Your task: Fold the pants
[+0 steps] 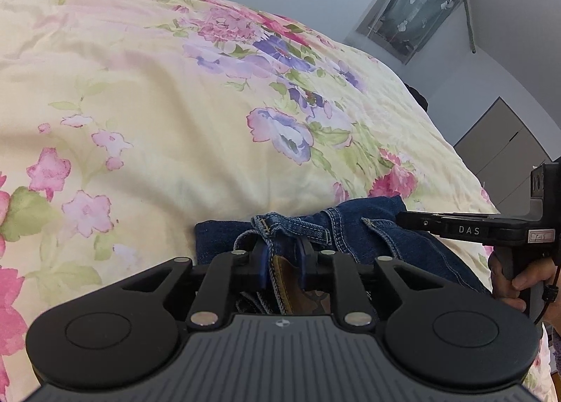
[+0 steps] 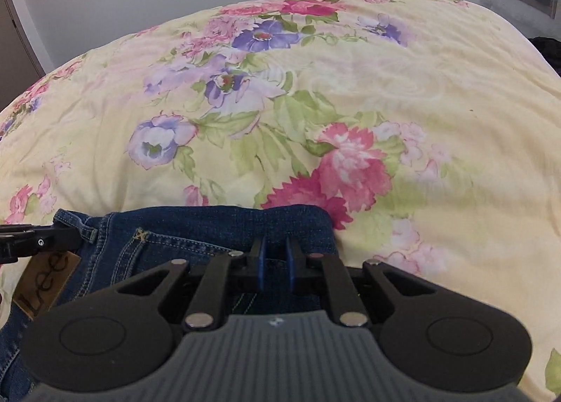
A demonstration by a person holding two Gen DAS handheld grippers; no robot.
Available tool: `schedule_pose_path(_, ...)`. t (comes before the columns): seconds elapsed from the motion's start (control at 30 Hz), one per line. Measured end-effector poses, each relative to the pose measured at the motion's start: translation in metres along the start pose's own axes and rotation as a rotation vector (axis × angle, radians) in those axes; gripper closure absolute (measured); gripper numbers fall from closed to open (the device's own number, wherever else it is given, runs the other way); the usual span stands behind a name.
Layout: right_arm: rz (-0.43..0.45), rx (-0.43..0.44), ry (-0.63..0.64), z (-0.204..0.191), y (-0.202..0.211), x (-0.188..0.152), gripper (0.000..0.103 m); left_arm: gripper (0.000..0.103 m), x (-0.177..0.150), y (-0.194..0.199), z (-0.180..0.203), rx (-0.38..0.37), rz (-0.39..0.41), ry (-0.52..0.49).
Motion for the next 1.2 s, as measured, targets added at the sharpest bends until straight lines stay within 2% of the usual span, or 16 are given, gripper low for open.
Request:
schedule_pose_path(0.17,0.018,-0.020,0.009,-0.008,0.029,-0.001,0.096,0.071,0.007,0.015,0.012,0.047,-0.046,-0.017)
schedule_pose_path(0.3,0.038,-0.001,0.005,-0.012,0.078,-0.019,0.092,0.068,0.005,0.045,0.028,0.084,-0.037,-0.039)
schedule_pose_path(0.47,0.038,0.021,0.043,-0.018,0.133,-0.059,0.092,0.068,-0.024,0.084,0.057,0.075,-0.070,-0.157)
schedule_pose_path(0.6,0.019,0.021,0.074,-0.021,0.159,-0.094,0.092,0.079,-0.056,0.097,0.065,0.103,-0.110,-0.241)
schedule_pose_path(0.73,-0.012,-0.037,0.125,-0.020,0.163,-0.130,0.093,0.084,-0.086,0.091,0.057,0.137,-0.171,-0.293)
schedule_pose_path(0.83,-0.037,-0.044,0.094,-0.013,0.160,-0.155,0.093,0.087,-0.098,0.082,0.046,0.150,-0.203,-0.275)
schedule_pose_path(0.93,-0.046,-0.058,0.083,-0.007,0.154,-0.173,0.095,0.088,-0.110,0.074,0.038,0.167,-0.230,-0.310)
schedule_pose_path(1.2,-0.109,-0.072,0.091,-0.003,0.138,-0.202,0.100,0.087,-0.117,0.069,0.031,0.166,-0.241,-0.282)
Point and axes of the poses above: each gripper's, at about its wrist camera, not at the fingertips, and y roughly against the way its jaws point, z to its right, x to its top, the point moved 6 cm from there along -y, roughly the way its jaws point, and after that the axes turned 4 degrees about x, right-handed, at the moved point
